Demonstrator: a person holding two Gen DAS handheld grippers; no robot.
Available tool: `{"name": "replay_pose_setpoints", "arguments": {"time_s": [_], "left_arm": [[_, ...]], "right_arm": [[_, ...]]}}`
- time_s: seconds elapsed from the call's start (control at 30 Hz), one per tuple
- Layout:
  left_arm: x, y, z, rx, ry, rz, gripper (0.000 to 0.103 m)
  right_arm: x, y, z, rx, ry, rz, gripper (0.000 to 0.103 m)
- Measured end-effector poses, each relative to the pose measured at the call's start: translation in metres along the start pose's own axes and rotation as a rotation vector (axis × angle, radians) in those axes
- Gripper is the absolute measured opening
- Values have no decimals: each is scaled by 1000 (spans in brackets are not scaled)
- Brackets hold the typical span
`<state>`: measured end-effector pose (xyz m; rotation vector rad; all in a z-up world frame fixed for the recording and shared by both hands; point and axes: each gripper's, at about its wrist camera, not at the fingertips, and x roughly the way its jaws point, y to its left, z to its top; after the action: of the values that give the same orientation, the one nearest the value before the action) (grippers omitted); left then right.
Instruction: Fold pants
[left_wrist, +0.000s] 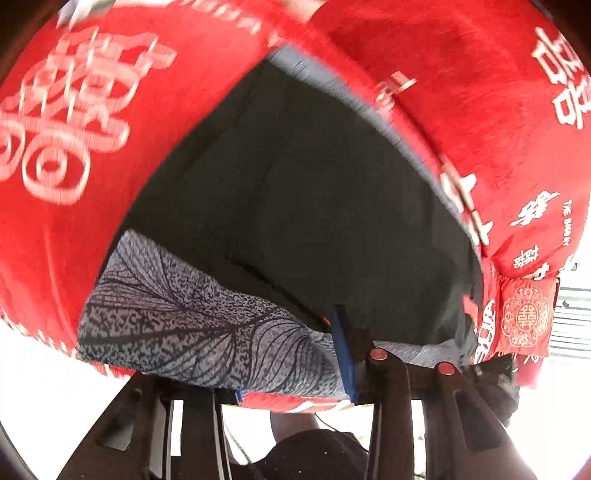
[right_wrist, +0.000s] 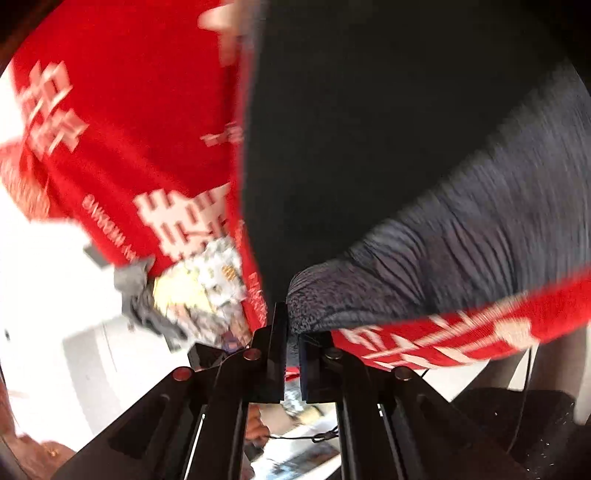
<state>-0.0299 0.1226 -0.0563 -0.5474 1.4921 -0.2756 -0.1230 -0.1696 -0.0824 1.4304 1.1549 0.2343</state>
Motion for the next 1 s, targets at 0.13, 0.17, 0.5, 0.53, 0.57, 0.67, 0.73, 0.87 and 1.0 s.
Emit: {"name": "replay_pose_setpoints", "arguments": {"time_s": [0.13, 0.17, 0.5, 0.53, 0.57, 0.67, 0.73, 0.87, 1.0], "left_arm": [[-20, -42, 37, 73, -117, 37, 40], [-20, -48, 46, 78, -137, 43, 51], [42, -58, 172, 20, -328, 259, 92], [53, -57, 186, -1, -327, 287, 92], [58, -58, 197, -14, -324, 311, 92], [47, -66, 211, -28, -350, 355, 92], [29, -73, 213, -3, -389, 376, 92], [23, -100, 193, 140, -320, 425, 92], [75, -133, 153, 265, -172, 434, 92]], "right_arm": [[-1, 62, 49, -141, 22, 1, 6], [-10, 60, 62, -161, 23, -1, 6], [69, 95, 206, -358, 97, -308, 10], [74, 88, 214, -360, 99, -330, 10], [84, 83, 224, -352, 103, -356, 14], [99, 72, 242, -296, 121, -383, 16], [95, 79, 240, -295, 145, -355, 32], [76, 111, 216, -383, 172, -315, 68], [72, 112, 192, -475, 236, -356, 62]]}}
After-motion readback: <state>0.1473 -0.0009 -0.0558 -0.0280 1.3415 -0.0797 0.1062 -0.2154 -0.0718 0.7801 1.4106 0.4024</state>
